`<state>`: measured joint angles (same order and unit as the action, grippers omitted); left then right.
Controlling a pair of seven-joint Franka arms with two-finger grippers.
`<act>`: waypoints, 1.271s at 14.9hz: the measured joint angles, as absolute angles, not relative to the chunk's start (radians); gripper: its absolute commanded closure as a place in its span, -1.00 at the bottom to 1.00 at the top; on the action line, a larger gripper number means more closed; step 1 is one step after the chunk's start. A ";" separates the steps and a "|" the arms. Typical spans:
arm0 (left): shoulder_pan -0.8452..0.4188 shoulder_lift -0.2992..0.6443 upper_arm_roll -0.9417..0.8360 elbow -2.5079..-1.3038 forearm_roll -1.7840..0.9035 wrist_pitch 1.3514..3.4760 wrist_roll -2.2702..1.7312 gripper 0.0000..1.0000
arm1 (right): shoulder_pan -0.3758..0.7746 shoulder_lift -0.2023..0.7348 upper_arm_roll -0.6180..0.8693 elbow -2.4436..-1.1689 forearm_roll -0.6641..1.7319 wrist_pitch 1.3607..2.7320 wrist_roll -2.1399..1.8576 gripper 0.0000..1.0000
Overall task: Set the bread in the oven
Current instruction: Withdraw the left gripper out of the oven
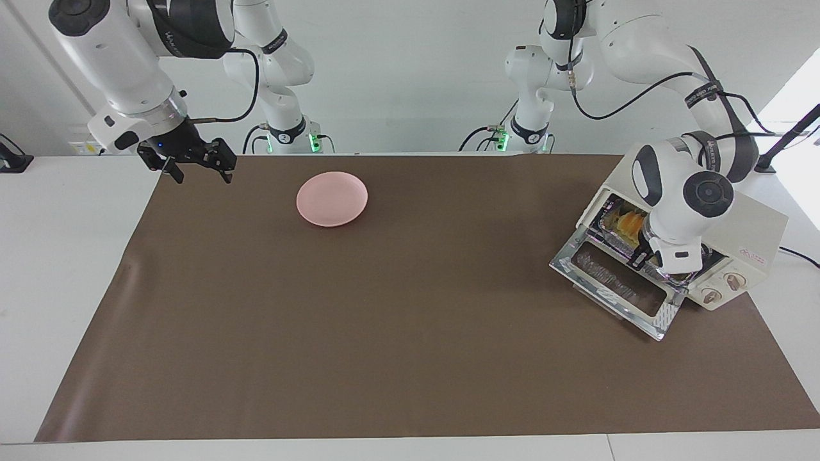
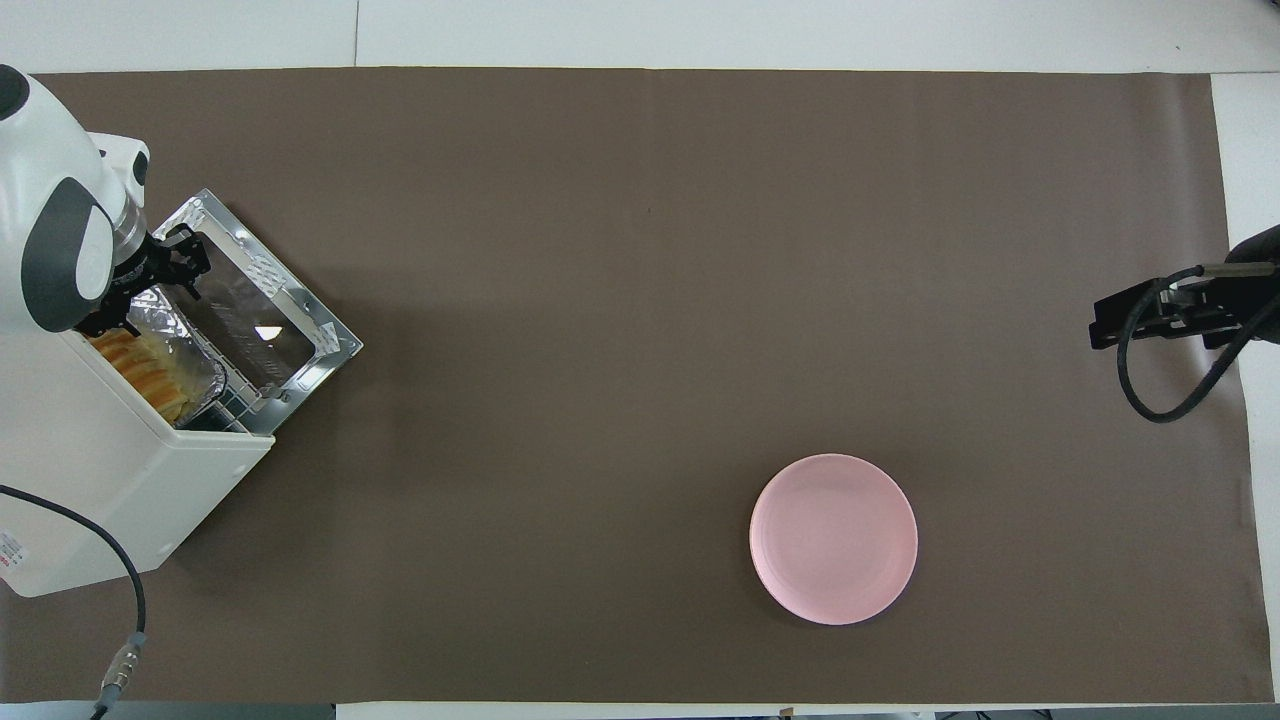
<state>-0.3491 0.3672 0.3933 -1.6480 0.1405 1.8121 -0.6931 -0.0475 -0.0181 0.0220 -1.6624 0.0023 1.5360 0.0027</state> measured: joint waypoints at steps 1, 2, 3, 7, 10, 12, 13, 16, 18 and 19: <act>-0.350 0.367 0.390 -1.627 0.140 1.810 -0.693 -1.00 | -0.047 -0.018 0.022 -1.662 0.002 1.536 0.003 -1.00; -0.351 0.365 0.388 -1.602 0.140 1.803 -0.693 -1.00 | -0.047 -0.018 0.022 -1.662 0.002 1.536 0.003 -1.00; -0.353 0.363 0.385 -1.579 0.140 1.789 -0.692 -1.00 | -0.047 -0.018 0.022 -1.662 0.002 1.536 0.003 -1.00; -0.359 0.343 0.382 -1.485 0.070 1.625 -0.646 -1.00 | -0.047 -0.018 0.022 -1.662 0.002 1.536 0.003 -1.00; -0.357 0.267 0.387 -1.446 0.032 1.472 -0.491 -1.00 | -0.047 -0.018 0.022 -1.662 0.002 1.536 0.003 -1.00; -0.354 0.193 0.389 -1.453 0.030 1.410 -0.393 -1.00 | -0.047 -0.018 0.022 -1.662 0.002 1.536 0.003 -1.00; -0.350 0.159 0.386 -1.465 0.027 1.397 -0.366 -1.00 | -0.047 -0.018 0.022 -1.662 0.002 1.536 0.003 -1.00; -0.262 0.072 0.253 -1.538 0.019 1.394 -0.335 -1.00 | -0.047 -0.018 0.022 -1.662 0.002 1.536 0.003 -1.00; -0.200 0.030 0.142 -1.588 0.019 1.396 -0.306 -1.00 | -0.047 -0.018 0.022 -1.662 0.002 1.536 0.003 -1.00; -0.181 0.009 0.116 -1.604 0.019 1.396 -0.251 -1.00 | -0.047 -0.018 0.022 -1.662 0.002 1.536 0.003 -1.00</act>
<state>-0.1807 0.0089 0.1161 -1.6038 0.0190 1.3959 -0.2513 -0.0475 -0.0181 0.0220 -1.6625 0.0023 1.5360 0.0027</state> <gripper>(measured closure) 0.000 0.000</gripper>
